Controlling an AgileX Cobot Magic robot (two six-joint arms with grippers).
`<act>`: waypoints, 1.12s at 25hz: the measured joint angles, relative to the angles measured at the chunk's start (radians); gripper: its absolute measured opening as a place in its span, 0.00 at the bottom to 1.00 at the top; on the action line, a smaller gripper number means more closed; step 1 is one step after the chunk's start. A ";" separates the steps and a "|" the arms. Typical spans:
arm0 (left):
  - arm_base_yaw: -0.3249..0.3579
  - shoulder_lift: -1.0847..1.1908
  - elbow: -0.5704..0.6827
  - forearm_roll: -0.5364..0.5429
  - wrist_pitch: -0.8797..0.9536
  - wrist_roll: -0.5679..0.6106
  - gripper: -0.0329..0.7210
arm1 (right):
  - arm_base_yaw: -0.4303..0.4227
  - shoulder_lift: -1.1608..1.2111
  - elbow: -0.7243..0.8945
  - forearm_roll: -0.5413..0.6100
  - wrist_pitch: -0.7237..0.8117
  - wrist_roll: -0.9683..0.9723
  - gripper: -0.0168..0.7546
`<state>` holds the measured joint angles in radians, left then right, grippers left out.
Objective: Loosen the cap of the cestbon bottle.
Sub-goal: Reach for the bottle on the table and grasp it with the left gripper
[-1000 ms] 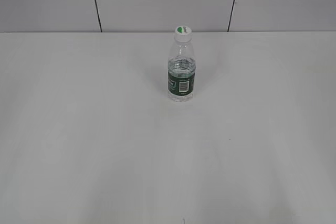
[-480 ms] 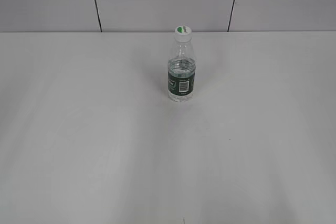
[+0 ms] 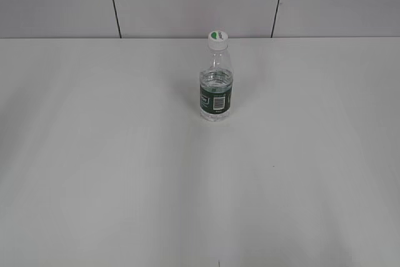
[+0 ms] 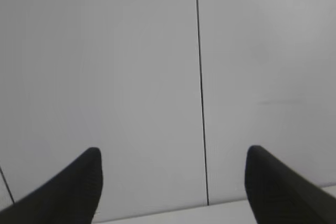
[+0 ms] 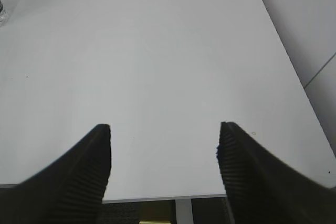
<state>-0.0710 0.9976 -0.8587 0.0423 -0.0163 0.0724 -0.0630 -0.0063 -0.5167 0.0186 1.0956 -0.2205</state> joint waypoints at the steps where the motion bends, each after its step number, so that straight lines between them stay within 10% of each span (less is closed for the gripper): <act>1: 0.000 0.041 0.000 0.000 -0.053 0.000 0.72 | 0.000 0.000 0.000 0.000 0.000 0.000 0.66; 28: 0.009 1.007 -0.001 0.027 -0.927 0.000 0.70 | 0.000 0.000 0.000 0.000 0.000 0.000 0.66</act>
<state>-0.0622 2.0041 -0.8598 0.0689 -0.9428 0.0724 -0.0630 -0.0063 -0.5167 0.0186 1.0956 -0.2205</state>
